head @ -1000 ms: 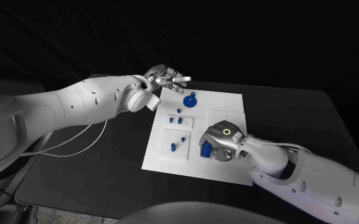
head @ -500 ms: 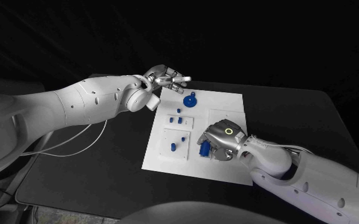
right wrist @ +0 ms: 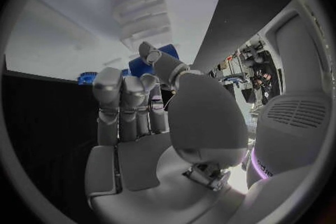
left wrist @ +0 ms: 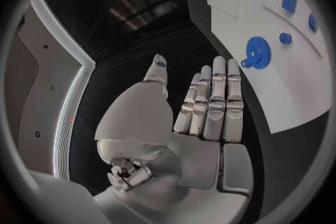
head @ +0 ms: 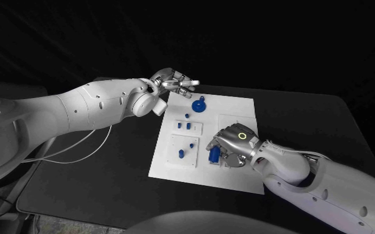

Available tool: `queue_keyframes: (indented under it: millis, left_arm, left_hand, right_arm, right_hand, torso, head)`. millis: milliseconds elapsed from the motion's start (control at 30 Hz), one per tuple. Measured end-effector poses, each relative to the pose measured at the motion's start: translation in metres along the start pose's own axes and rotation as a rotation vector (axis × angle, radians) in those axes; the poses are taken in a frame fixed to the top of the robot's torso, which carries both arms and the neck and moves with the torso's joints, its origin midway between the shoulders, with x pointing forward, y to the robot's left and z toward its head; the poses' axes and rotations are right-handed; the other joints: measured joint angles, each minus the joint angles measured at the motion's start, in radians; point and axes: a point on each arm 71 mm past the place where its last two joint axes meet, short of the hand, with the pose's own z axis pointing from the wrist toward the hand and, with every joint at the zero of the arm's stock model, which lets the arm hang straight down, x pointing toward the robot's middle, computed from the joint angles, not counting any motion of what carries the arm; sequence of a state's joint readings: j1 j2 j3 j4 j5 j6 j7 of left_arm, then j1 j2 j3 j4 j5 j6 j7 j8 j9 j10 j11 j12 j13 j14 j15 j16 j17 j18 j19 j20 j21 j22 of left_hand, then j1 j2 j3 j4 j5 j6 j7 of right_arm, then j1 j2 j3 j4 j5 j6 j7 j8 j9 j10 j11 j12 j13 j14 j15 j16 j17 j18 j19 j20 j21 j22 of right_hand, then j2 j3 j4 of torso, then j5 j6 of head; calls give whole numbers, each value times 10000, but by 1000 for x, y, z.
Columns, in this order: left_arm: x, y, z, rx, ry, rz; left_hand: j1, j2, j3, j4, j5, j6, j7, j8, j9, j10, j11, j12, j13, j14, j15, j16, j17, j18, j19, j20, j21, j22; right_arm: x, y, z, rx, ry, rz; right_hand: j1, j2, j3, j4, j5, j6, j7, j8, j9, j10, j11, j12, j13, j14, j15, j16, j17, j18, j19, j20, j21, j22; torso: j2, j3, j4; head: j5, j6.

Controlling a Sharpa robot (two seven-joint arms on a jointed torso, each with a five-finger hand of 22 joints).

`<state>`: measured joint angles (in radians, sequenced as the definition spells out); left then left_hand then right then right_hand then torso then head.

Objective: Assemble the parts on the task board

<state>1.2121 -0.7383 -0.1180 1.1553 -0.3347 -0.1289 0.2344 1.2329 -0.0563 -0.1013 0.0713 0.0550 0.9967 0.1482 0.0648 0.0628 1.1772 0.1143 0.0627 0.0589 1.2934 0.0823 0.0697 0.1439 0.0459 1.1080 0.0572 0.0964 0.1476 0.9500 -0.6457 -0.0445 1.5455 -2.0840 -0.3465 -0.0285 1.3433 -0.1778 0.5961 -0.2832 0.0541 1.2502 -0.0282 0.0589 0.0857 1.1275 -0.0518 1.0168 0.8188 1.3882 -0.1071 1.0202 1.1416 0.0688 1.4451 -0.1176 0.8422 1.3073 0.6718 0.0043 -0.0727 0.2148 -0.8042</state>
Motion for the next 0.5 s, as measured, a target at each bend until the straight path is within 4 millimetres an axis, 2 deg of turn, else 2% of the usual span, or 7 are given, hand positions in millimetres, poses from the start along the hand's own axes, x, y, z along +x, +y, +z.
queue_keyframes:
  millis: [500]
  left_arm:
    - [1, 0, 0, -54, 92, -46]
  left_hand:
    - [0, 0, -2, 85, 0, -35, 35, 0, 0, -37, 37, 0, 0, 0, 0, 0, -13, 0, 0, 0, 0, -22]
  right_arm:
    - [7, -2, 1, -222, 747, 84]
  right_hand:
    - [53, 51, -87, 2, 0, -3, 3, 19, -71, -35, 35, 39, 1, -26, 26, -38, 36, 0, -72, -2, 0, 0]
  torso:
    - [5, 10, -5]
  head:
    - [-24, 4]
